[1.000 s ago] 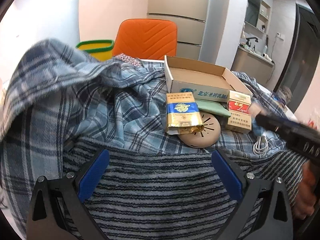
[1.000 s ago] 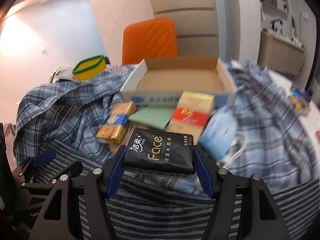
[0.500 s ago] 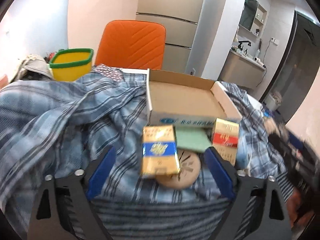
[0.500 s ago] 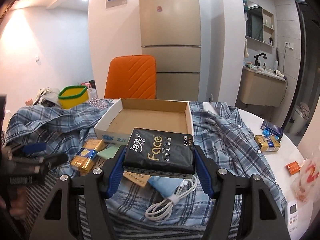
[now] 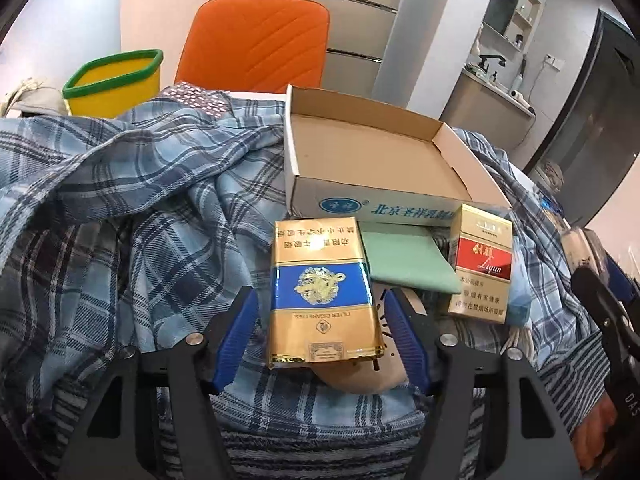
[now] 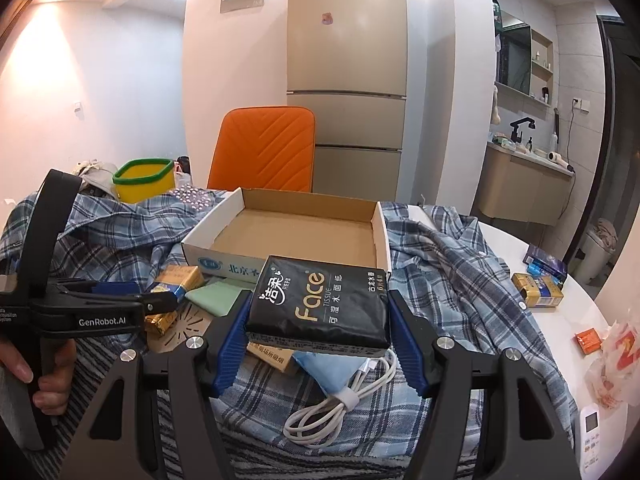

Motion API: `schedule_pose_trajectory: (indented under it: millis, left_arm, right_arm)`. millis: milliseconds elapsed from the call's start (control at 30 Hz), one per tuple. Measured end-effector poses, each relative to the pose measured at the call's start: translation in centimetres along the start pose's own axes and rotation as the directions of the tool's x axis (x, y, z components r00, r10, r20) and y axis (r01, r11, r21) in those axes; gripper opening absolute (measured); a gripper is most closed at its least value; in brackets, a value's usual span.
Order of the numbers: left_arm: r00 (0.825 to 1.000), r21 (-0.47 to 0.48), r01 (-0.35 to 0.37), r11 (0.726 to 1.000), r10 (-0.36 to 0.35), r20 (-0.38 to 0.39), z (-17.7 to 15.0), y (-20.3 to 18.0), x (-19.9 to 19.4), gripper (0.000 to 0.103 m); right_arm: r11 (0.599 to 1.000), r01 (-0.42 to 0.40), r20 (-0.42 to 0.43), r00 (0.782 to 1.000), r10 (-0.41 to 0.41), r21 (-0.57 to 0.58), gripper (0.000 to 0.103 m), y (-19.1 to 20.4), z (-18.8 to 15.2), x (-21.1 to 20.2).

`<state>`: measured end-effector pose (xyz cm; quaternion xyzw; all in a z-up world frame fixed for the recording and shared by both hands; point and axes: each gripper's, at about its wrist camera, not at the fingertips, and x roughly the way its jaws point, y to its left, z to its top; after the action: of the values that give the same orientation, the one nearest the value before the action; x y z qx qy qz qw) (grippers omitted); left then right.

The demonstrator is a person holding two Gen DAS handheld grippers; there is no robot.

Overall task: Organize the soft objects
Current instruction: 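Lift the Face pack with the right gripper while the left gripper grasps the gold-blue pack, then carry both packs up and over the cardboard box with both grippers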

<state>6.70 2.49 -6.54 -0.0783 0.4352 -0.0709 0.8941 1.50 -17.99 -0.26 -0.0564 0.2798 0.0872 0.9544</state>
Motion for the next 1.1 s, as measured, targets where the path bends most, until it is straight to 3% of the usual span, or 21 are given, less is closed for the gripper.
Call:
schedule_pose_trajectory:
  millis: [233,400,667,800,1100]
  left_arm:
    - [0.998,0.004,-0.036,0.999,0.037,-0.044,-0.4,0.1,1.4,0.061]
    - [0.999,0.022,-0.028,0.999,0.028,-0.016,-0.6,-0.1,0.7,0.052]
    - [0.996,0.046,-0.022,0.999,0.018,0.084,-0.8,-0.5,-1.0,0.052]
    - [0.984,0.070,-0.032,0.997,0.019,0.178,-1.1,-1.1,-2.7,0.052]
    - [0.937,0.084,-0.037,0.996,0.006,0.348,-1.6,-1.4,-6.1,0.052]
  right_arm:
    - [1.000,-0.010,-0.023,1.000,0.010,0.005,0.067,-0.1,-0.3,0.7]
    - [1.000,-0.016,-0.036,0.999,0.016,0.006,0.067,-0.2,-0.3,1.0]
    - [1.000,-0.018,-0.002,1.000,0.018,0.011,0.067,-0.2,-0.5,0.5]
    - [1.000,-0.022,0.034,0.999,0.021,0.017,0.067,-0.3,-0.5,-0.3]
    - [1.000,-0.021,0.091,0.996,0.018,0.023,0.067,-0.3,-0.5,-1.6]
